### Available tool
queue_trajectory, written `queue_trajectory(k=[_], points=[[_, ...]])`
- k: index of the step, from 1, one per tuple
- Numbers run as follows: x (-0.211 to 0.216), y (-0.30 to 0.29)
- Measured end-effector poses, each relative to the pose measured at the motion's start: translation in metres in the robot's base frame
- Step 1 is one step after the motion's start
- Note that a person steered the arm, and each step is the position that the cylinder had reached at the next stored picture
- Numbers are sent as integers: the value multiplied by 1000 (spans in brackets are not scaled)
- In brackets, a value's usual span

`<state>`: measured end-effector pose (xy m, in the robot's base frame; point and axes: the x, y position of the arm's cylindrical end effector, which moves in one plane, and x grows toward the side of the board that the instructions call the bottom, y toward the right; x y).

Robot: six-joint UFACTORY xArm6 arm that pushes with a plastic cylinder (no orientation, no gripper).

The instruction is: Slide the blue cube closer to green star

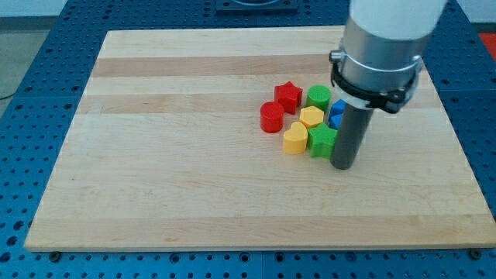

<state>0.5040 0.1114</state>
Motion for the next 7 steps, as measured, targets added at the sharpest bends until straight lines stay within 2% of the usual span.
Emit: queue_trajectory(k=[3, 4, 5, 6, 7], points=[[-14, -14], [0, 1], [25, 53], [1, 104], [-12, 100]])
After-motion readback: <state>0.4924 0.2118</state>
